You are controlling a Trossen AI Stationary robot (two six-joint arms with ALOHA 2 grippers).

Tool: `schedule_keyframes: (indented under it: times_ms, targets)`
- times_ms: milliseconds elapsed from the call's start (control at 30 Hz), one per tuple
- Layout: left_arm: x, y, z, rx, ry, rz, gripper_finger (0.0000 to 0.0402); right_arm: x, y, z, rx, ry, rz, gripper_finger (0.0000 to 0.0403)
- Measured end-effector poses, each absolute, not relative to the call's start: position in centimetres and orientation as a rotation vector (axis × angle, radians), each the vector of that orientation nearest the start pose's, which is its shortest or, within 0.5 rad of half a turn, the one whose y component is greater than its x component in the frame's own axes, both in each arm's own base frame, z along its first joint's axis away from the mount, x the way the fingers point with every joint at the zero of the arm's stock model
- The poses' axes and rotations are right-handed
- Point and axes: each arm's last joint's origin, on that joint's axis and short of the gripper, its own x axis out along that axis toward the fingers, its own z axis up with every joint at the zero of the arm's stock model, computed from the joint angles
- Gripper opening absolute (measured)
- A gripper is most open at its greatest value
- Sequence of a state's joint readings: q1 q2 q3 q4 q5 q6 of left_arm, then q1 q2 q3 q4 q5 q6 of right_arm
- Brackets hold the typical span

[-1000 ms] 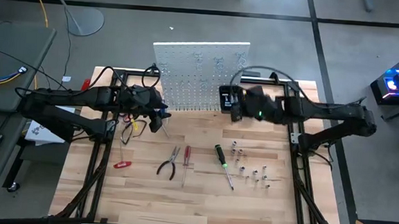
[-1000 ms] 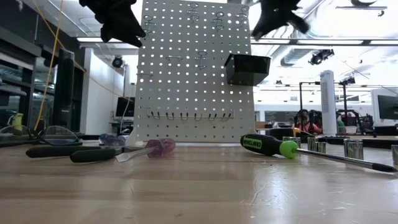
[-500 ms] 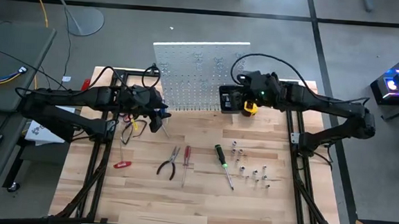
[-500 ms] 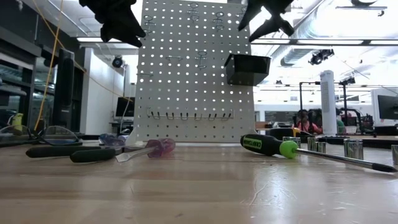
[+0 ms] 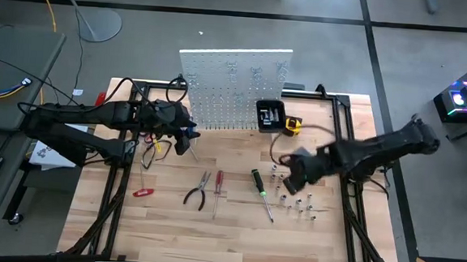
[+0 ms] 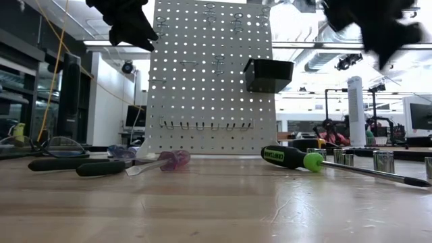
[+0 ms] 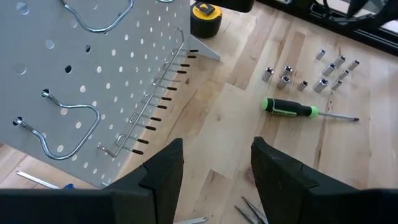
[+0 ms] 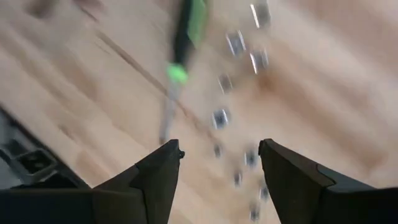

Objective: Hang tools onto peg board
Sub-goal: Put the silver socket into the black bin on the peg board

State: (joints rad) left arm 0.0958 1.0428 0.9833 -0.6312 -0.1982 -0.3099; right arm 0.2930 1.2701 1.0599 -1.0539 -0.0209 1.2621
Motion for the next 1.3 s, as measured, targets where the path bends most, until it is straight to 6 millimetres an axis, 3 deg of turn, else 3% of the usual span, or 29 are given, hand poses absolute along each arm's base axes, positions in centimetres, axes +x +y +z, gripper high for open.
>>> schedule_keyframes:
  times_ms: [133,300,433,867,1133,1300]
  targets:
    - [20.8,2.6,31.6,-0.260,0.642,0.387,0.0172,19.6,7.7,22.8,1.043,1.326,-0.710,0.0215]
    - [20.8,2.6,31.6,-0.260,0.642,0.387,0.0172,18.0,7.7,19.3,1.140,1.353,-0.894,0.0215]
    - [20.8,2.6,31.6,-0.258,0.641,0.393,0.0172,17.3,7.3,17.8,1.181,1.321,-1.005,0.0215]
    - [20.8,2.6,31.6,-0.258,0.641,0.393,0.0172,16.0,6.9,14.1,1.263,1.328,-1.017,0.0210]
    - [20.8,2.6,31.6,-0.254,0.639,0.405,0.0172,15.6,6.8,13.1,1.297,1.319,-1.008,0.0154]
    - [20.8,2.6,31.6,-0.252,0.639,0.410,0.0172,15.5,6.8,13.0,1.276,1.332,-0.990,0.0062]
